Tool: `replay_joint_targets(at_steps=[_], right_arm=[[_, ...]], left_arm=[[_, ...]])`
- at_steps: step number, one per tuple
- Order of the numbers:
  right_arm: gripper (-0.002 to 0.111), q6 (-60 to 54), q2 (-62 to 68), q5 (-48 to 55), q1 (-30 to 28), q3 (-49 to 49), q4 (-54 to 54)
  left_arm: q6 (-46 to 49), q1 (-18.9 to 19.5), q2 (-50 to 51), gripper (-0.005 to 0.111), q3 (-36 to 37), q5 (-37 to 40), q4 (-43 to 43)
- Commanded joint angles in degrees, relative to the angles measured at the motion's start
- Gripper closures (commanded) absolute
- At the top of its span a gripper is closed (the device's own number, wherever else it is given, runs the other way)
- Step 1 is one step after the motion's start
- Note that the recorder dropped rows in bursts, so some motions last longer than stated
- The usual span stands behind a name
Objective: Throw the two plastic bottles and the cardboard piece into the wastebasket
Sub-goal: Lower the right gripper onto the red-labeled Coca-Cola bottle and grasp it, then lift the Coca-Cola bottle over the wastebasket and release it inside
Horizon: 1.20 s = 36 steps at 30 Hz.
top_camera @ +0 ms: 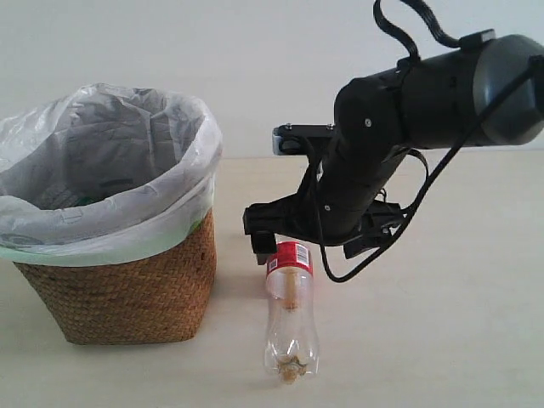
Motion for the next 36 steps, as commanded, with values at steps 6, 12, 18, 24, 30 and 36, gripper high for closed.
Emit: replay_joint_targets(at_steps=[6,12,18,24,30,36], right_arm=[[0.010,-0.2,8.4,-5.0,0.0,0.6,0.2],[0.059,-0.3,10.8,-6.6,0.0,0.6,0.2],[0.108,-3.5,7.8,-2.7,0.0,-0.8,-0.5],[0.108,-2.3,0.0,1.9,0.0,-4.6,-4.2],[0.108,4.8,-5.9,11.3,0.0,-14.1,-15.4],[0.108,7.2,-7.2,30.9,0.0,-30.8,-30.0]], left_arm=[[-0.5,0.2,-0.1,0.101,0.2,-0.2,0.1],[-0.5,0.2,-0.1,0.101,0.2,-0.2,0.1],[-0.5,0.2,-0.1,0.101,0.2,-0.2,0.1],[-0.5,0.2,-0.1,0.101,0.2,-0.2,0.1],[-0.5,0.2,-0.1,0.101,0.2,-0.2,0.1],[-0.5,0.2,-0.1,0.101,0.2,-0.2,0.1]])
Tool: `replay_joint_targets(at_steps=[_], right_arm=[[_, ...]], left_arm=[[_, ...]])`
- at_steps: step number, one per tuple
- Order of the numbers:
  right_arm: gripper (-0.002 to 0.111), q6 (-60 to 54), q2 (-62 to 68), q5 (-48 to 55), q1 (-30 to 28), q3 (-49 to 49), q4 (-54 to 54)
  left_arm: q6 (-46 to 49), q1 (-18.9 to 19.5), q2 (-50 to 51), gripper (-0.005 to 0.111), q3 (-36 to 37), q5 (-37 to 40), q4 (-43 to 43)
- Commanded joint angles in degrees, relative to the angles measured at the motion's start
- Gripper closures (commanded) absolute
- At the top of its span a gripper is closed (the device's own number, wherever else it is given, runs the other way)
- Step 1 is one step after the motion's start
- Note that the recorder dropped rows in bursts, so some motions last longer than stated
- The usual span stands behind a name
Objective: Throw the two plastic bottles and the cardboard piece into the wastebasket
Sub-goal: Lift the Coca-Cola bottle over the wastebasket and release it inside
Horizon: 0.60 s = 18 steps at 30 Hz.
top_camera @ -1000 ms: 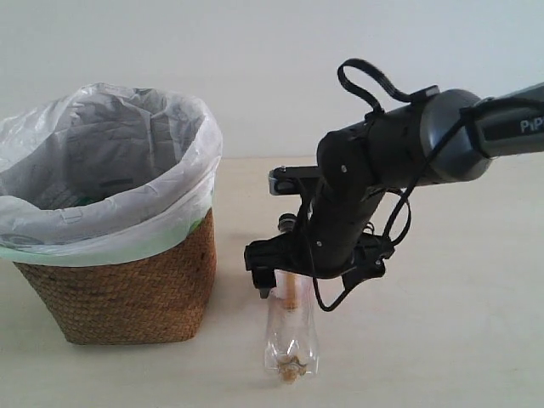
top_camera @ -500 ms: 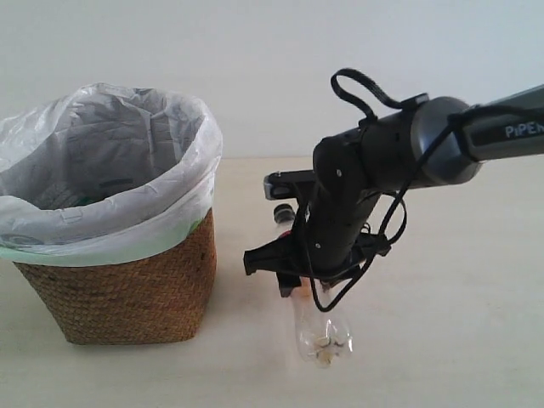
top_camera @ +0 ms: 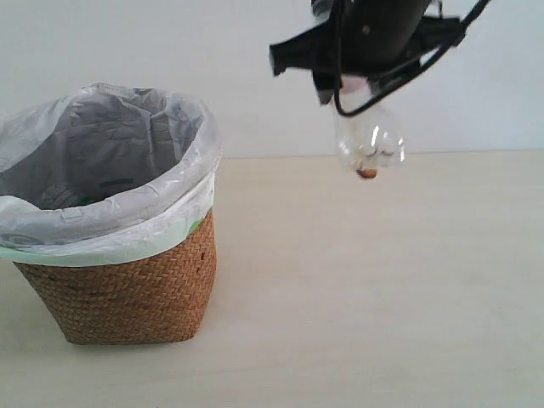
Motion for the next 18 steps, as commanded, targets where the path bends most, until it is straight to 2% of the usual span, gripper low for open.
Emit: replay_joint_targets(at_steps=[1,5,8,10,13,14,15,16,17,18], right_arm=[[0.108,0.8,-0.8,9.0,0.0,-6.2,-7.2],[0.108,0.9,-0.4,9.0,0.0,-5.5,-7.4],[0.108,0.5,1.3,9.0,0.0,-4.7,-2.1],[0.108,-3.1,2.5,5.2,0.0,-4.7,7.7],[0.104,-17.7,2.3,-12.2,1.4,-5.7,34.7],[0.099,-23.8,2.2,-16.5,2.2,-6.6,41.3],[0.087,-27.9,2.5,-22.6,3.1,-7.6,48.0],[0.074,-29.5,2.6,-26.6,3.9,-8.1,50.2],[0.057,-29.6,2.6,-30.5,4.6,-8.3,50.3],[0.034,-28.4,2.7,-33.0,5.0,-8.3,49.1]], left_arm=[[-0.5,0.2,-0.1,0.101,0.2,-0.2,0.1],[-0.5,0.2,-0.1,0.101,0.2,-0.2,0.1],[-0.5,0.2,-0.1,0.101,0.2,-0.2,0.1],[-0.5,0.2,-0.1,0.101,0.2,-0.2,0.1],[-0.5,0.2,-0.1,0.101,0.2,-0.2,0.1],[-0.5,0.2,-0.1,0.101,0.2,-0.2,0.1],[-0.5,0.2,-0.1,0.101,0.2,-0.2,0.1],[-0.5,0.2,-0.1,0.101,0.2,-0.2,0.1],[-0.5,0.2,-0.1,0.101,0.2,-0.2,0.1],[-0.5,0.2,-0.1,0.101,0.2,-0.2,0.1]])
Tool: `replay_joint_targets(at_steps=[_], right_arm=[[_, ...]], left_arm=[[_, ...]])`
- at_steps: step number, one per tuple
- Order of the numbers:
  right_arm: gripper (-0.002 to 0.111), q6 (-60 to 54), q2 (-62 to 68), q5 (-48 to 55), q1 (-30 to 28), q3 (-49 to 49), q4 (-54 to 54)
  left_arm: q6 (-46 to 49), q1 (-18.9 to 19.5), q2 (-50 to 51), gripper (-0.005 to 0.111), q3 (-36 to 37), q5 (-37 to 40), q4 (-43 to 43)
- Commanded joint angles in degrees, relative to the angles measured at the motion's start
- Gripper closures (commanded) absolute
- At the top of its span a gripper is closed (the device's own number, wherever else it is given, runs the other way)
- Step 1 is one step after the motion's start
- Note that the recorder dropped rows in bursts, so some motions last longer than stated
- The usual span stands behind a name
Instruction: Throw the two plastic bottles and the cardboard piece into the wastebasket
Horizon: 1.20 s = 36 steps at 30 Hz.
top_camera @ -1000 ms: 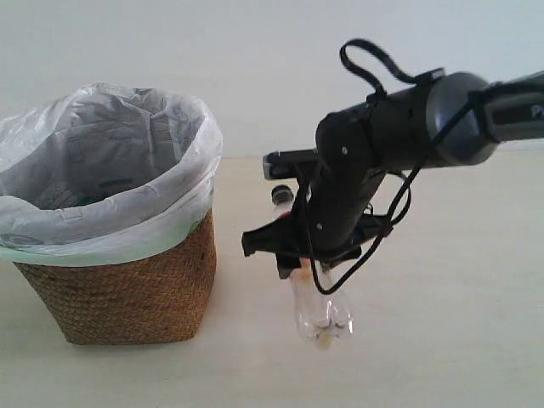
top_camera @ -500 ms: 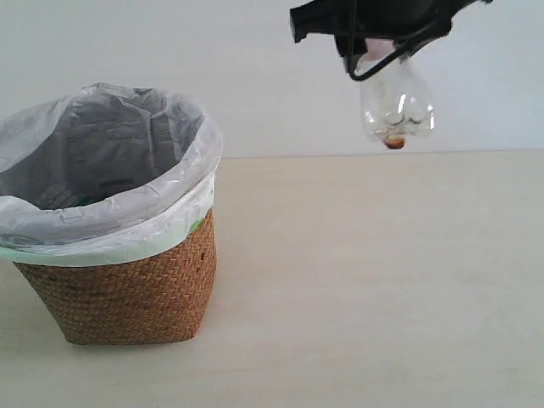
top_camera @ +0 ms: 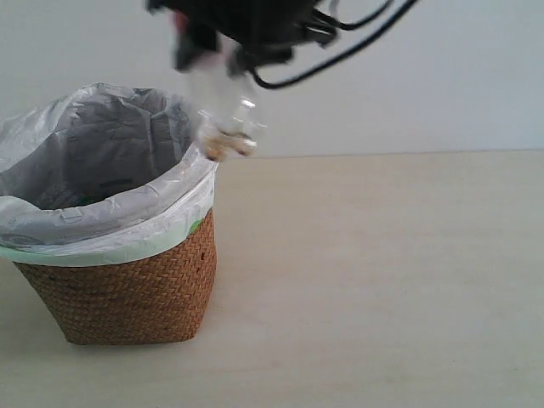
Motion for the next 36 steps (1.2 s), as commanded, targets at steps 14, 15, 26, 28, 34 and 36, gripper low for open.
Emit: replay_joint_targets(at_steps=[14,15,26,28,34,36], right_arm=[[0.006,11.1,1.1,-1.0,2.2,-1.8,-11.9],[0.006,11.1,1.0,0.0,2.2,-1.8,-12.2],[0.107,10.4,-0.4,12.8,2.2,-1.8,-20.1],[0.107,10.0,-1.0,14.7,2.2,-1.8,-21.5],[0.107,8.5,-3.9,20.0,2.2,-0.5,-22.7],[0.107,8.1,-5.7,19.9,2.4,2.4,-24.1]], left_arm=[[-0.5,0.2,-0.1,0.101,0.2,-0.2,0.1],[-0.5,0.2,-0.1,0.101,0.2,-0.2,0.1],[-0.5,0.2,-0.1,0.101,0.2,-0.2,0.1],[-0.5,0.2,-0.1,0.101,0.2,-0.2,0.1],[-0.5,0.2,-0.1,0.101,0.2,-0.2,0.1],[-0.5,0.2,-0.1,0.101,0.2,-0.2,0.1]])
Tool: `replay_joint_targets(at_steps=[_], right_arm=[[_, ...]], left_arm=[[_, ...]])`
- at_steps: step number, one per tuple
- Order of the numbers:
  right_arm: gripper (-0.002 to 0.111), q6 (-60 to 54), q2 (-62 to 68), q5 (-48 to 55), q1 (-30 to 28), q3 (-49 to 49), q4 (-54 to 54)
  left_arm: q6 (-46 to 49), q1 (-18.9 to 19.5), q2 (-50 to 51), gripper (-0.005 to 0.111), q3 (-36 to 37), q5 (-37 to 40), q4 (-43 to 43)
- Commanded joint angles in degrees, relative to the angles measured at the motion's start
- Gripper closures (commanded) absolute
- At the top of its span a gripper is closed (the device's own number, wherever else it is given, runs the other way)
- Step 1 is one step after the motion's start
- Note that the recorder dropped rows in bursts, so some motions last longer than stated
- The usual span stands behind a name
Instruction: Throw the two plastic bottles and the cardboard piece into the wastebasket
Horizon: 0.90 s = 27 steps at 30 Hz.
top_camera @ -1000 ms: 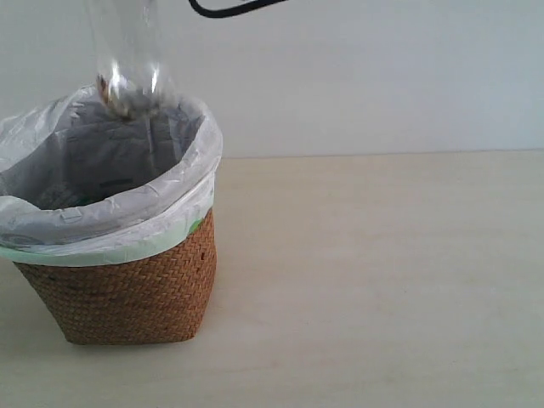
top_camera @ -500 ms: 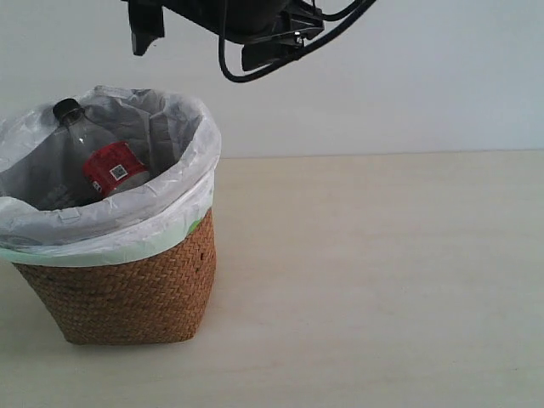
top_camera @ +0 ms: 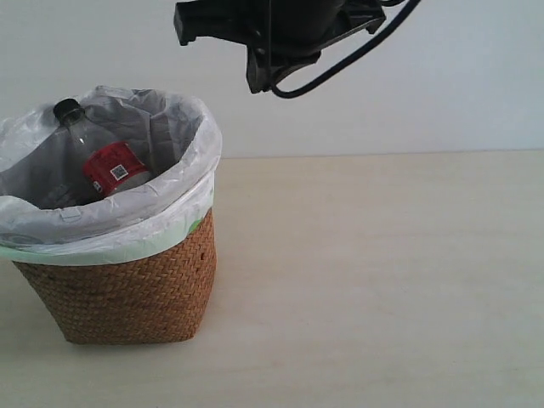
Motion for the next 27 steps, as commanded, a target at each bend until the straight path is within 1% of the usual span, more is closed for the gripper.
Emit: replay_joint_targets(at_steps=[1,5,10,13,23,27], right_arm=[[0.107,-1.2,-5.0,1.1,0.0,5.7,-3.8],[0.107,1.1,-11.6,-4.6,0.0,16.8,-6.9],[0.107,1.6,-22.2,-15.9,0.0,30.8,-7.1],[0.107,1.6,-28.6,-20.1,0.0,37.6,-7.4],[0.107,1.6,-52.6,-24.8,0.0,53.8,-10.4],[0.107,1.6,-62.5,-25.7,0.0,58.1,-10.7]], left_arm=[[-0.5,0.2,-0.1,0.101,0.2,-0.2,0.1],[-0.5,0.2,-0.1,0.101,0.2,-0.2,0.1],[-0.5,0.2,-0.1,0.101,0.2,-0.2,0.1],[-0.5,0.2,-0.1,0.101,0.2,-0.2,0.1],[-0.5,0.2,-0.1,0.101,0.2,-0.2,0.1],[-0.5,0.2,-0.1,0.101,0.2,-0.2,0.1]])
